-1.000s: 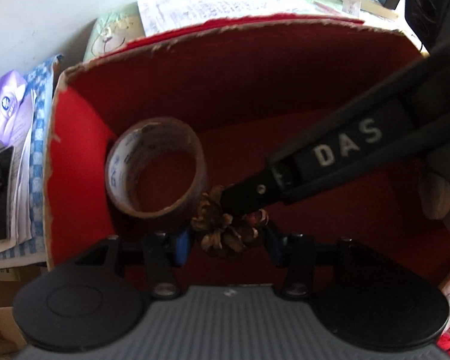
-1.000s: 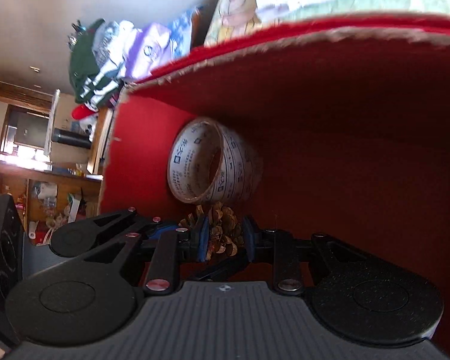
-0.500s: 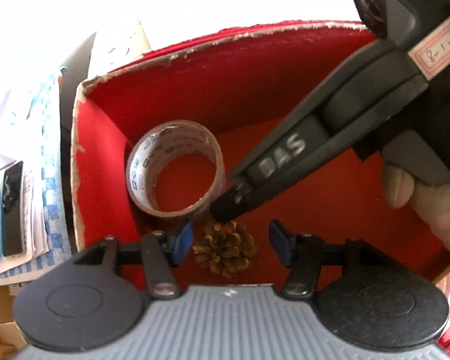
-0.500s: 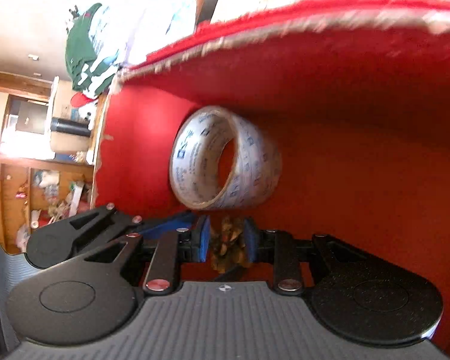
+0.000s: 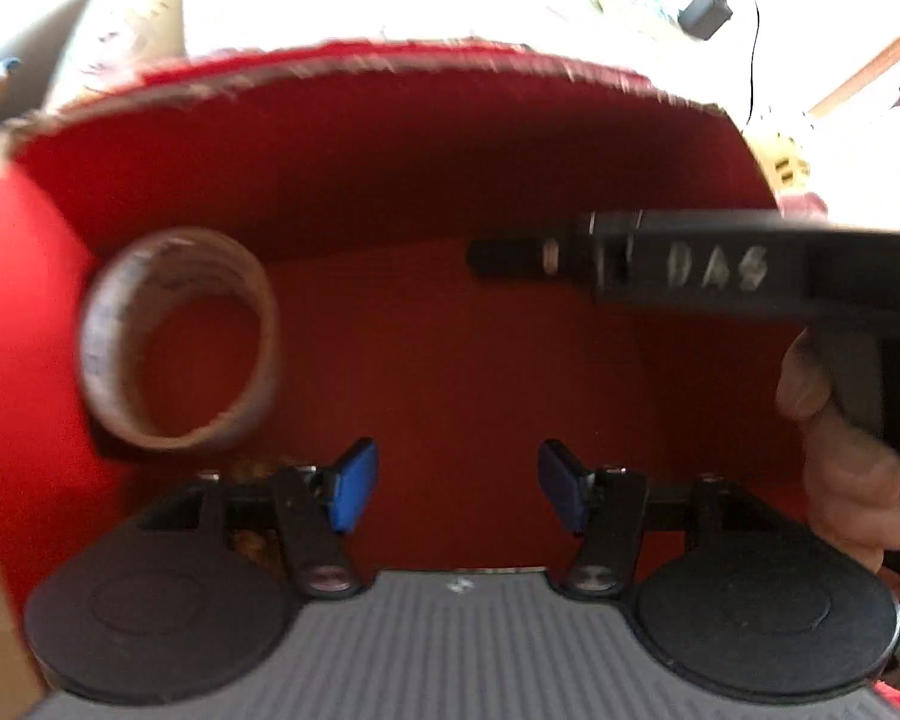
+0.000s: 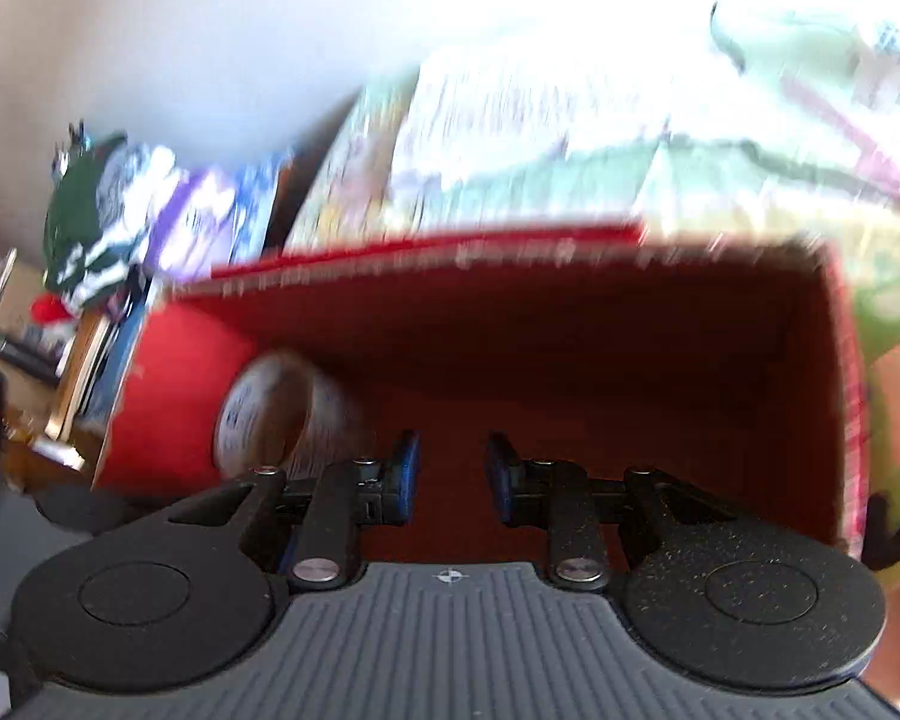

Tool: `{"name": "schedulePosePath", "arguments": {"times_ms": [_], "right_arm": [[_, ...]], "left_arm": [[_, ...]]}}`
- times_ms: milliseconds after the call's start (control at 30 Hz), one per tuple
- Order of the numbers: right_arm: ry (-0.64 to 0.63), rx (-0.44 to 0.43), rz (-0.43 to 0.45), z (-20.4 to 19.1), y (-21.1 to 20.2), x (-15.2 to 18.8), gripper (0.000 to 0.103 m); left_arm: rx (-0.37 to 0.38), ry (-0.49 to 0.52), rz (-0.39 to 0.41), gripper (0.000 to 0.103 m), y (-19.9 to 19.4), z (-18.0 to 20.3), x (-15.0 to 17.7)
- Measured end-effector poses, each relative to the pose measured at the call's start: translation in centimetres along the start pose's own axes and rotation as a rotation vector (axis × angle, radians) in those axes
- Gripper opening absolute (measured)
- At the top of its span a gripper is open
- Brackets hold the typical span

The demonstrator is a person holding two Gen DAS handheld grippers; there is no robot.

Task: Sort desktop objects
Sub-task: 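Carry the pinecone into the red box and release it, then withdraw the open right gripper up out of the red box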

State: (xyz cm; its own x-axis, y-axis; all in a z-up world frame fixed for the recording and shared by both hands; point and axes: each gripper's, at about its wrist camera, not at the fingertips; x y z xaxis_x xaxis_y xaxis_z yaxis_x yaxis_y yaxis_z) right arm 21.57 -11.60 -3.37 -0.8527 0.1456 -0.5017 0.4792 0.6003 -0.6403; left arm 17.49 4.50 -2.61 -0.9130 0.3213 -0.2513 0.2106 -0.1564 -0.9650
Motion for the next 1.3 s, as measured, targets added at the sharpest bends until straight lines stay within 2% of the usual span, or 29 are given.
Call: {"name": "schedulePosePath", "arguments": {"times_ms": [33, 67, 167, 233, 367, 533, 633, 733, 767, 833, 933, 967, 1100, 1200, 1300], "right_arm": [[-0.009, 0.003, 0.026, 0.1, -0.3, 0.1, 0.028], [-0.015, 0.007, 0.048, 0.2, -0.6, 0.3, 0.028], [-0.049, 0.007, 0.13, 0.2, -1.8, 0.6, 0.028], [-0.064, -0.021, 0.174, 0.2, -2.5, 0.6, 0.028], [-0.056, -0.062, 0.268, 0.2, -3.4, 0.7, 0.028], [-0.146, -0.084, 0.366, -2.6, -3.2, 1.3, 0.028], [-0.195, -0.05, 0.34, -3.7, -2.4, 1.2, 0.028], [-0.194, -0.048, 0.331, -3.4, -2.5, 1.2, 0.028], [-0.188, -0.051, 0.334, -3.2, -2.5, 1.2, 0.028], [-0.176, -0.043, 0.331, -3.0, -2.6, 1.2, 0.028], [-0.174, -0.022, 0.297, -3.0, -2.1, 1.1, 0.028], [-0.174, -0.017, 0.283, -3.0, -2.0, 1.0, 0.029], [-0.151, 0.001, 0.22, -2.7, -1.2, 0.7, 0.029], [-0.125, 0.009, 0.208, -2.3, -1.2, 0.6, 0.029], [-0.119, 0.009, 0.218, -2.2, -1.5, 0.7, 0.029]], "left_arm": [[0.012, -0.002, -0.022, 0.063, 0.2, 0.0, -0.2], [0.015, -0.012, -0.029, 0.068, 0.2, -0.1, -0.4], [-0.041, -0.032, -0.057, 0.079, 0.3, -0.5, -0.9], [-0.078, -0.046, -0.095, 0.079, 0.6, -0.9, -1.1], [-0.122, -0.065, -0.115, 0.079, 0.3, -2.0, -1.1], [-0.161, -0.075, -0.101, 0.079, -0.3, -3.1, -0.1], [-0.207, -0.042, -0.068, 0.079, -0.9, -1.8, 0.0], [-0.285, 0.012, -0.016, 0.079, -1.6, -0.5, -0.3], [-0.306, 0.03, 0.003, 0.08, -1.5, -1.6, -1.2], [-0.343, 0.056, 0.023, 0.081, -1.8, -1.3, -1.0], [-0.363, 0.052, 0.043, 0.081, -2.2, -1.4, -0.8], [-0.369, 0.047, 0.049, 0.08, -0.7, -0.5, -1.1], [-0.432, 0.055, 0.076, 0.08, 0.1, 0.1, -1.2], [-0.476, 0.07, 0.117, 0.086, -0.3, 0.8, -0.8], [-0.488, 0.066, 0.151, 0.093, -0.4, 1.2, -0.3]]}}
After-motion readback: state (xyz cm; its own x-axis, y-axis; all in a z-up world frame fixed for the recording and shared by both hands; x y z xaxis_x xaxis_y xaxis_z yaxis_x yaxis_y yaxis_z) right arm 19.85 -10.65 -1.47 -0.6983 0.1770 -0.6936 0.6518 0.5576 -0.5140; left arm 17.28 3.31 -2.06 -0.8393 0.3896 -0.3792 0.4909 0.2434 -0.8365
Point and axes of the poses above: each gripper's, at about its wrist camera, not at the fingertips, and y roughly the way its jaws point, z to its right, x to its underside, and after that the axes turned 14 degrees about -x, right-handed
